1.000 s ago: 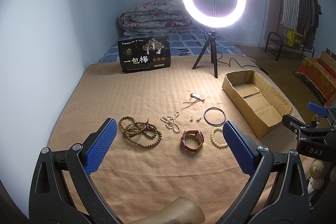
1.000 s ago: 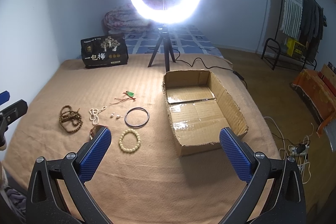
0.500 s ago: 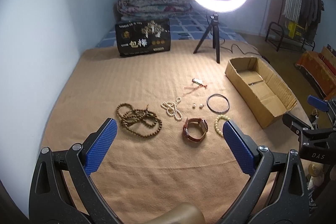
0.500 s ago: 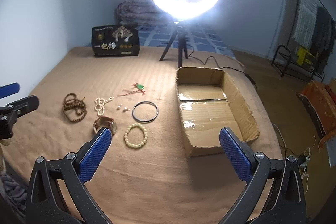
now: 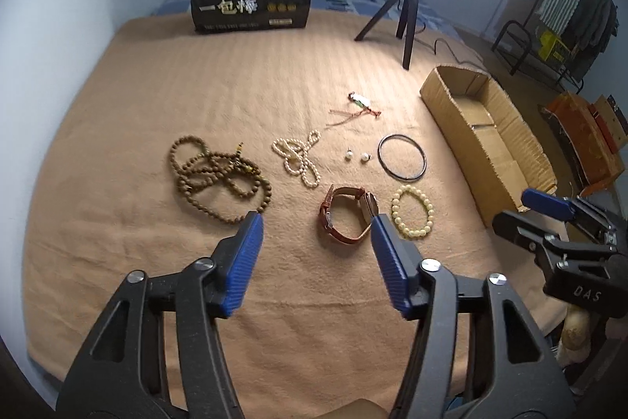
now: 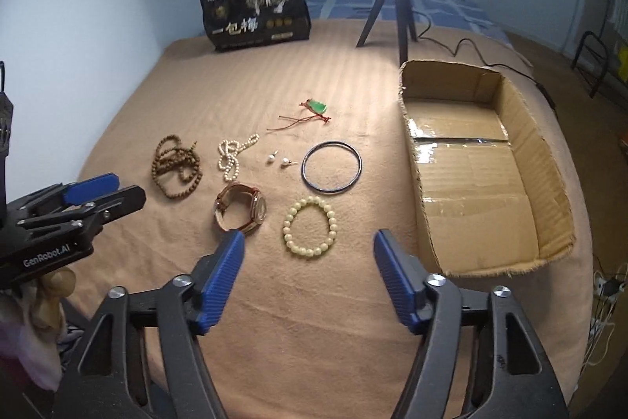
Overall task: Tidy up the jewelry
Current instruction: 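Move the left tool to the brown-strap watch while the right tool approaches the cream bead bracelet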
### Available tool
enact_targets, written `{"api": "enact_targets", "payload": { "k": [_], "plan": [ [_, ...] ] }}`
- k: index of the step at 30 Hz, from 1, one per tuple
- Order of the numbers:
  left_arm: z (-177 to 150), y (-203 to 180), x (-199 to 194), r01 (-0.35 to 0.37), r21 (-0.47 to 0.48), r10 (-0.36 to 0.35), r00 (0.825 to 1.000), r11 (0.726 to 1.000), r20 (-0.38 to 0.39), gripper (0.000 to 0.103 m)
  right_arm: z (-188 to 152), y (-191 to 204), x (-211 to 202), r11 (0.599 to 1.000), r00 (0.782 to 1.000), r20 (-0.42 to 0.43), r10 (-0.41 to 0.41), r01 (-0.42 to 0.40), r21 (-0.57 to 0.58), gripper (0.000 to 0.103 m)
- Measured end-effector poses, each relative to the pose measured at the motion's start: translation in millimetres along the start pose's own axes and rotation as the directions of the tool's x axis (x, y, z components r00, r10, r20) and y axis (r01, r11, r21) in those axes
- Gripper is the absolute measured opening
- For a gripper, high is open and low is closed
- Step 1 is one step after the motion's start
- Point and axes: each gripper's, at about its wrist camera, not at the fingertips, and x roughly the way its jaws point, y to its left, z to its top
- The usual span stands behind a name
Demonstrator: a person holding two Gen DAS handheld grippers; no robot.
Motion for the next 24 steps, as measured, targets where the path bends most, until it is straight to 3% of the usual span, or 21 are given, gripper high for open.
{"api": "enact_targets", "payload": {
  "k": [3, 5, 10, 24],
  "plan": [
    [3, 0, 16, 0.014, -0.003, -0.015, 0.999, 1.0, -0.037, 0.052, 6, -3, 18, 1.0, 0.998, -0.053, 0.016, -0.015, 0.003, 0.06],
    [4, 2, 28, 0.031, -0.02, -0.032, 0.997, 0.999, -0.071, 0.05, 7, -7, 30, 0.999, 0.995, -0.093, 0.045, -0.042, 0.031, 0.047],
    [9, 5, 52, 0.057, -0.055, -0.064, 0.989, 0.997, -0.132, 0.042, 10, -19, 56, 0.989, 0.982, -0.162, 0.098, -0.078, 0.128, 0.038],
    [12, 8, 103, 0.037, -0.077, -0.053, 0.977, 0.996, -0.208, 0.034, 18, -21, 101, 0.995, 0.973, -0.23, 0.018, 0.004, 0.095, 0.027]
  ]
}}
